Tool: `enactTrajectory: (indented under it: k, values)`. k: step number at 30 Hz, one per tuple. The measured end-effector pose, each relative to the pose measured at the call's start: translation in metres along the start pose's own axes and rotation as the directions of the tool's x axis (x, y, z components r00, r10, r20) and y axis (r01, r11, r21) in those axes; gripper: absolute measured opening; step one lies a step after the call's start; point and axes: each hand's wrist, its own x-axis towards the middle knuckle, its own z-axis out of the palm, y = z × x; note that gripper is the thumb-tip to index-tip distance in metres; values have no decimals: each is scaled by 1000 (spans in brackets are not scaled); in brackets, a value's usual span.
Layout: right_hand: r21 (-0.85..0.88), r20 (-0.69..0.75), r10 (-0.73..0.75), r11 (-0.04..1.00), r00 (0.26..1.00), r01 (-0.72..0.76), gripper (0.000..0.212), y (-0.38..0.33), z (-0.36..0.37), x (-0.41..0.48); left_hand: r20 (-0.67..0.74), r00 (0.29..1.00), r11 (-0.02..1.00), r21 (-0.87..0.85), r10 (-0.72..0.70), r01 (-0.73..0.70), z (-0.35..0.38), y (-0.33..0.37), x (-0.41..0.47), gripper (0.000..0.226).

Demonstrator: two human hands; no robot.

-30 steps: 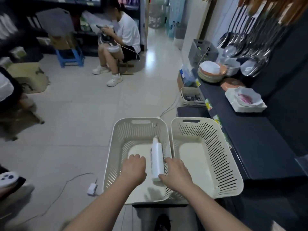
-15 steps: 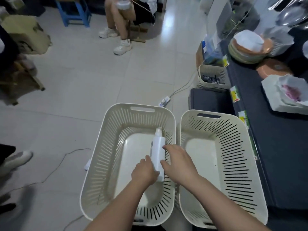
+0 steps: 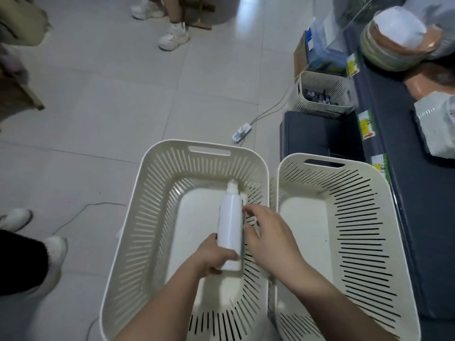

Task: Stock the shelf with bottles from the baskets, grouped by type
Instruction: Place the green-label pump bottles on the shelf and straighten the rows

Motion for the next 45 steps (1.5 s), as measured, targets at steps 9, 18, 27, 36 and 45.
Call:
enactTrajectory:
  k: [9,18,27,36,45]
  values:
    - [438,36,231,871,972,-223,36,-21,2,23,422,894,964,-261,151,-40,-65,7,-64,81]
    - [932,359,130,1,924,-362,75,-41,-31,26,687,649,938,-320,327,-134,-97,66,-131,82]
    - [980,-119,287,186,951,67,62,-71,-103,-36,583,698,882,-70,416,-467,-66,123,-189,90]
    - [839,-518,411,416,750,352,57,-59,-158,-141,569,567,566,203,595,-799,2,157,-235,61]
    - [703,-710,508,554,488,446,56,-24,-183,-266,730,353,218,277,586,-936,110,159,-287,62]
